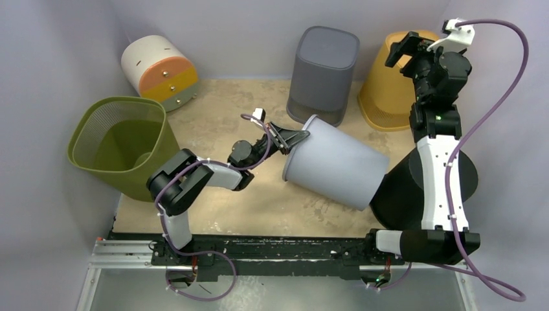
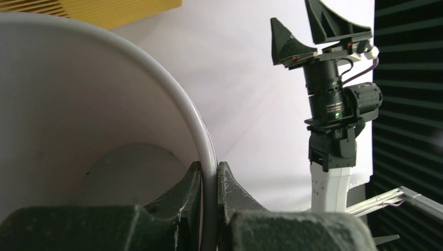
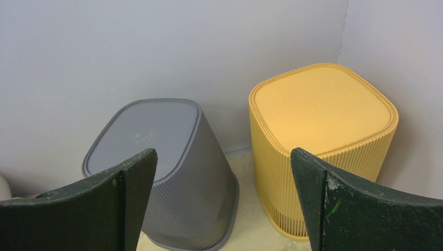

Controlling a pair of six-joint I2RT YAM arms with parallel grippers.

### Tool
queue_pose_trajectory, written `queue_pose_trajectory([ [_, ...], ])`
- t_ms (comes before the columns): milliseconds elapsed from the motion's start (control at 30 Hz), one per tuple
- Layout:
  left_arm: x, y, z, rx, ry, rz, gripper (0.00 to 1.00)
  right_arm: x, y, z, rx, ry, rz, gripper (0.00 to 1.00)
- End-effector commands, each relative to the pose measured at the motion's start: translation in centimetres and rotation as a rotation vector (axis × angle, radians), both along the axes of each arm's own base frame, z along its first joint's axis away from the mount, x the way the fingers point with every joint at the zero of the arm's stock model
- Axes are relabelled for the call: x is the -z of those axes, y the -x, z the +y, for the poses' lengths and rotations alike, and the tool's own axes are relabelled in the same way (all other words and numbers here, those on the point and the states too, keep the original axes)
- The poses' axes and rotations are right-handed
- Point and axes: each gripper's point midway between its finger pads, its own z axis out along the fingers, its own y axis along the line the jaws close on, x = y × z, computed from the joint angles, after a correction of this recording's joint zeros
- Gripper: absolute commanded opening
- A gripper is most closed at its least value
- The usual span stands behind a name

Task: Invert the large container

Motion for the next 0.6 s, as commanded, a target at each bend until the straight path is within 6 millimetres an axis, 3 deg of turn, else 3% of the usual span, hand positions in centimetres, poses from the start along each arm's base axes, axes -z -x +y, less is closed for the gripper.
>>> queue_pose_trajectory([
  [0,-11.1,2.3,2.5,0.065,0.374,-0.187,0.00,-1.8,0.8,0.0,-0.006,0.017,-0.064,1.00],
  [133,-9.5,0.2,1.3,0.102,0.425,-0.064,0.00,-1.3,0.4,0.1,-0.019,0.010,-0.057,1.00],
  [267,-11.1,-0.5,0.8,0.146,0.486,-0.061,0.00,-0.8,0.2,0.1,-0.021,0.009,-0.050,1.00],
  [300,-10.5,-0.8,0.5,0.156,0.487,-0.037,0.00,-0.7,0.2,0.1,-0.021,0.010,-0.049,1.00],
  [433,-4.3,-3.3,-0.2,0.130,0.432,0.121,0.00,-0.6,0.1,0.2,-0.028,0.008,-0.048,1.00],
  [567,2.1,-5.5,0.8,0.060,0.333,0.218,0.00,-0.7,0.2,0.5,-0.043,0.002,-0.053,1.00],
])
